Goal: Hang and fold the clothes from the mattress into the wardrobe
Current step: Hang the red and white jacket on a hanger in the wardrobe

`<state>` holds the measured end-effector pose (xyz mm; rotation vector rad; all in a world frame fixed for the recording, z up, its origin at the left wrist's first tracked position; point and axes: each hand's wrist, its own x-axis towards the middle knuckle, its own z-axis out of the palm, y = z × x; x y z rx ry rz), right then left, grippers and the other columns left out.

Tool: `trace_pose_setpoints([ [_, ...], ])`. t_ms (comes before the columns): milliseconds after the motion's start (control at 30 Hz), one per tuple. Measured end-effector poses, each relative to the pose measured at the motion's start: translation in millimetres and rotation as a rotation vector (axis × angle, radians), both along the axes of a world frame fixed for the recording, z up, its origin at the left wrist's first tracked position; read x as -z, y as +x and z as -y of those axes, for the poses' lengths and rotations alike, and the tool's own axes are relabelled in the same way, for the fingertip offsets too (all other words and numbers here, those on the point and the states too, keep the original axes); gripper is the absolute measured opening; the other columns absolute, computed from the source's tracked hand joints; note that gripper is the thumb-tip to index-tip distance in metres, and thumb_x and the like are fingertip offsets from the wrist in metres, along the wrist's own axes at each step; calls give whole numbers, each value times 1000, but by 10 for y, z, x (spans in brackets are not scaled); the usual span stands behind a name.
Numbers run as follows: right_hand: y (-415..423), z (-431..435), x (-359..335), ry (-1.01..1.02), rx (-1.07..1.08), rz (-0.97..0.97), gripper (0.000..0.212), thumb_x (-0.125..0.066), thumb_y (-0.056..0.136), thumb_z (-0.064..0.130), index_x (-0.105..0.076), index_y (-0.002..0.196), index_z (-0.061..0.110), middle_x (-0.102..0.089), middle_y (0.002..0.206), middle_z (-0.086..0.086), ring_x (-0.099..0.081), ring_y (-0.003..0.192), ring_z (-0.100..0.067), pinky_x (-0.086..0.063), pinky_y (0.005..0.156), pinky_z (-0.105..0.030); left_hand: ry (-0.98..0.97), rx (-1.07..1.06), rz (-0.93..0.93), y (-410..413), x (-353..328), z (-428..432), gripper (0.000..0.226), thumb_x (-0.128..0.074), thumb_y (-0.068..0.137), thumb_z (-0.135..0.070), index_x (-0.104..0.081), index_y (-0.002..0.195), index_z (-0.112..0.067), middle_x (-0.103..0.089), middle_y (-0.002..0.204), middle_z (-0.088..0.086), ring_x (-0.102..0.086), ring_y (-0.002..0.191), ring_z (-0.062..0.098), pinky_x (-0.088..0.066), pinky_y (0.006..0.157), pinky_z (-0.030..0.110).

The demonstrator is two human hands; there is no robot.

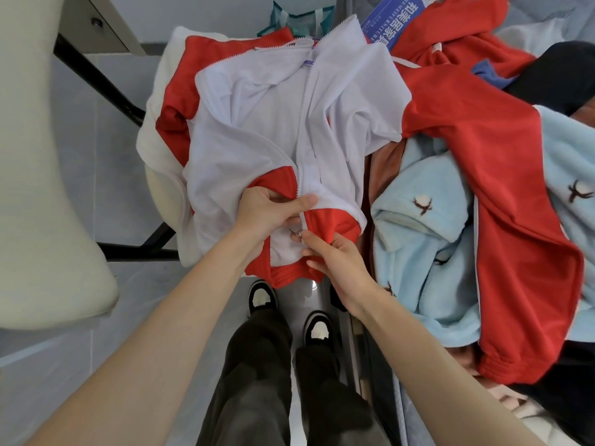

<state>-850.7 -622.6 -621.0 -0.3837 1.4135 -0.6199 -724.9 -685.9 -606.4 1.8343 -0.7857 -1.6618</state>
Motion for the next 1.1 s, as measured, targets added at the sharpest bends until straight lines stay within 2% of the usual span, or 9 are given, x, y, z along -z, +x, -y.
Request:
trace_pose_setpoints([
  [67, 0, 0, -15, 30, 65, 100, 22, -58, 93, 23, -65, 106, 7, -62, 92, -5, -58, 85, -7, -49, 80, -23, -9, -15, -21, -1, -14, 4, 32, -83, 70, -16, -69, 82, 10, -71, 83, 23, -68, 73, 26, -58, 79, 38],
  [167, -19, 15, -42, 74, 176, 317, 12, -50, 98, 18, -61, 99, 11, -68, 100, -3, -61, 84, -8, -50, 79, -23, 0, -2, -57, -13, -20, 4, 37, -82, 71, -14, -68, 91, 14, -71, 87, 24, -70, 70, 21, -60, 74, 33],
  [200, -21, 17, -48, 88, 195, 359, 13, -48, 98, 18, -60, 94, 13, -70, 94, -1, -62, 80, -8, -49, 79, -24, 1, -1, -62, -18, -18, 3, 39, -82, 71, -13, -67, 92, 15, -70, 89, 25, -70, 71, 21, -60, 72, 30],
  [300, -15, 20, -52, 140, 224, 425, 20, -43, 100, 20, -56, 86, 17, -58, 69, 6, -56, 66, -7, -47, 80, -26, -4, -16, -83, -38, -13, 3, 36, -81, 72, -10, -67, 92, 16, -70, 92, 26, -69, 74, 20, -58, 67, 22],
  [433, -84, 49, -80, 167, 199, 496, 15, -50, 97, 23, -58, 86, 17, -52, 67, 4, -52, 64, -7, -48, 79, -25, 1, -14, -82, -40, -12, 13, 23, -81, 71, -10, -70, 83, 6, -72, 81, 16, -71, 69, 14, -56, 62, 19],
  [500, -120, 40, -57, 125, 74, 413, 4, -59, 93, 16, -58, 93, 13, -56, 72, 2, -58, 68, -7, -52, 78, -24, -2, -3, -73, -37, -21, 18, 20, -81, 71, -9, -70, 81, 4, -73, 77, 11, -70, 66, 12, -55, 59, 18],
  [667, -98, -18, -43, 11, -82, 8, 26, -66, 89, 18, -66, 103, -3, -70, 79, -5, -68, 72, -9, -57, 76, -21, -9, -15, -57, -36, -24, 20, 18, -82, 70, -9, -70, 80, 1, -73, 73, 6, -70, 66, 10, -56, 61, 19],
  [867, -99, -72, -80, 7, -64, -3, 24, -69, 87, 23, -71, 103, 5, -74, 99, -6, -69, 79, -11, -56, 78, -20, -11, -12, -50, -31, -3, 21, 20, -83, 69, -10, -71, 80, 1, -73, 78, 9, -71, 72, 14, -58, 66, 23],
  [1100, -71, -69, -81, -14, -89, -136, 23, -71, 85, 30, -74, 94, 9, -76, 89, 0, -71, 74, -13, -57, 86, -33, -10, -19, -81, -54, -30, -18, 15, -81, 71, -7, -70, 80, 0, -73, 74, 5, -71, 69, 11, -56, 61, 19],
])
